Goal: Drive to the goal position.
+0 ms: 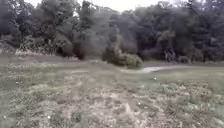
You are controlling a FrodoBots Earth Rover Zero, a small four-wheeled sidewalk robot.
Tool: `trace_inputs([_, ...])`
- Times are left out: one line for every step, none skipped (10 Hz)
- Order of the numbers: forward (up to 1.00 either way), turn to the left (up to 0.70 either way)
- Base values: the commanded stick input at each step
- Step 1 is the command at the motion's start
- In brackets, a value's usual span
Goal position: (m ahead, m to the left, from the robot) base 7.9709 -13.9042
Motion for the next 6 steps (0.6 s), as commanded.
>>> trace_inputs([0.5, 0.0])
trace_inputs([0.5, 0.0])
trace_inputs([0.5, 0.0])
trace_inputs([0.5, 0.0])
trace_inputs([0.5, 0.0])
trace_inputs([0.5, -0.03])
